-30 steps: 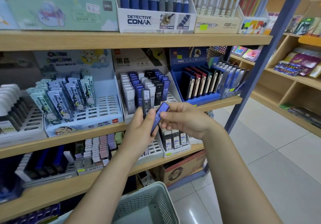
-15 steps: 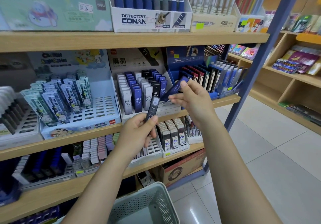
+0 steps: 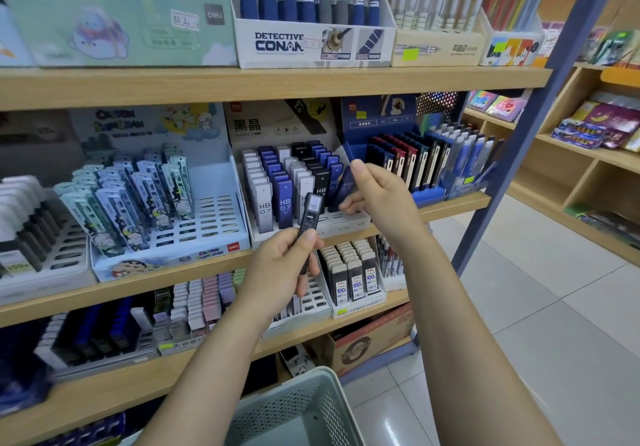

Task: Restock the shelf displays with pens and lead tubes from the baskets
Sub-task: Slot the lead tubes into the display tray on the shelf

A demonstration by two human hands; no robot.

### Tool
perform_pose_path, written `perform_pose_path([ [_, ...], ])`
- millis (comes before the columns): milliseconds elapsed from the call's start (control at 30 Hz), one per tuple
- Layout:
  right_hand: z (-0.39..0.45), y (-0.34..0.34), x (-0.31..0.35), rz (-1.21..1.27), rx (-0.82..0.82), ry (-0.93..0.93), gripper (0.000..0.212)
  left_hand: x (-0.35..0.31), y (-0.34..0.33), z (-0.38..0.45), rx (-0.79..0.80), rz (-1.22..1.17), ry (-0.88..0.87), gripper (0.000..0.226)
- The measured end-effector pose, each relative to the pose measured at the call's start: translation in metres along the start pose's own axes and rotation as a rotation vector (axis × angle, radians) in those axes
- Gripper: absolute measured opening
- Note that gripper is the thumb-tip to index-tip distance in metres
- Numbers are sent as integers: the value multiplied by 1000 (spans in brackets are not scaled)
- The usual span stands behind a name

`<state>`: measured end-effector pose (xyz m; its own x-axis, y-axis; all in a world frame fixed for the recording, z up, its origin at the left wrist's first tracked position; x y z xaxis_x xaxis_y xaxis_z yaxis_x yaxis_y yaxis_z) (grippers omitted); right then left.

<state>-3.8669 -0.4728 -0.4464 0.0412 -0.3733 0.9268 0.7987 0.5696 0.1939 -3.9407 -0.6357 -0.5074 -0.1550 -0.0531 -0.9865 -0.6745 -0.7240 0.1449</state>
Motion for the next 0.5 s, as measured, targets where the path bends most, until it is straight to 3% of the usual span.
perform_pose_path([
  [133, 6, -4, -3, -8, -37, -13, 42, 0, 0, 1, 9, 3, -5, 30],
  [500, 7, 2, -9, 117, -245, -69, 24, -3, -6, 1, 65, -159, 27, 24],
])
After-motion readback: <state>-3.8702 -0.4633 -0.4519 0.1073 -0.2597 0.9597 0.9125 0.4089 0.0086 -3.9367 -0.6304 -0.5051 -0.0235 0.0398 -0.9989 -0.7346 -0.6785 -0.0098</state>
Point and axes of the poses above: each hand's wrist, its own z-axis towards the middle knuckle, its own y-axis out of the back of the hand, x = y × z, the point moved 9 cm from there along z, towards the middle knuckle, and after that the axes turned 5 degrees about -x, right-handed, at the moved point
